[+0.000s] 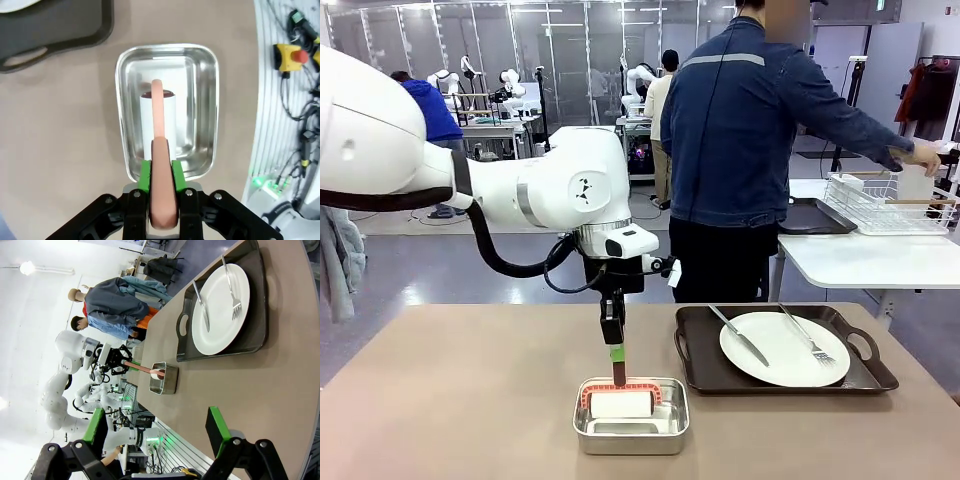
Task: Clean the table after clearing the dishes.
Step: Place the Lint Roller back on top of the Airtight Container.
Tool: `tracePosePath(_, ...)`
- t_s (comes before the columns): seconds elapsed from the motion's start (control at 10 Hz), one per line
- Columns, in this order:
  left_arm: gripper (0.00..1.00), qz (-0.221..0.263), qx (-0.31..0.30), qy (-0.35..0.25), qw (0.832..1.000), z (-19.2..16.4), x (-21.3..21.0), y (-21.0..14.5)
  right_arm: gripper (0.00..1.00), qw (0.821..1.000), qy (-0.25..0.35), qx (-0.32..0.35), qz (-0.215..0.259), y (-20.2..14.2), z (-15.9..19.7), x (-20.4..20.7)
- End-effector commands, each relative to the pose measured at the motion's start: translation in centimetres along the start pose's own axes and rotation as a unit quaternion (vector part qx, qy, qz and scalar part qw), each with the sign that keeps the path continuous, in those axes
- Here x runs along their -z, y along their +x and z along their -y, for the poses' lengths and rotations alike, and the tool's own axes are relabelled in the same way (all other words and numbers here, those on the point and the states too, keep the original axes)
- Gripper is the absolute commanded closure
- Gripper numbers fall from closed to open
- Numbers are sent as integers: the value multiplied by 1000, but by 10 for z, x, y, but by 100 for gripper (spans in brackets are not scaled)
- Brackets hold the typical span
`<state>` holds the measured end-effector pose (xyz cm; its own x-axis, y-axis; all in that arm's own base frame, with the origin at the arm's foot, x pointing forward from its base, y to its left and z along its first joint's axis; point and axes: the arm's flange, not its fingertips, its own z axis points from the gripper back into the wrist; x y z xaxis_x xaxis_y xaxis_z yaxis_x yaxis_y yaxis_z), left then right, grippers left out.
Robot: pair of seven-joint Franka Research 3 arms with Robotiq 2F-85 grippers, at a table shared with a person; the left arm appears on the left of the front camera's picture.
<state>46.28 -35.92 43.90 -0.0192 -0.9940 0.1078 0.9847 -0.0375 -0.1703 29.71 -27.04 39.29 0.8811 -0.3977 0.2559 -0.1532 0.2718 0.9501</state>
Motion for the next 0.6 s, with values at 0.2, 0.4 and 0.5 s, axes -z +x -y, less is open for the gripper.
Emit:
tracePosePath(0.2,79,-1,-27,-56,998,-23,2,14,0,1000,1,0,1,-1,-3,0)
tracePosePath(0.4,79,-8,-37,-58,998,-34,3,16,0,1000,1,0,1,-1,-3,0)
tracePosePath(0.5,56,-15,-44,-57,997,-39,1,15,0,1000,1,0,1,-1,-3,0)
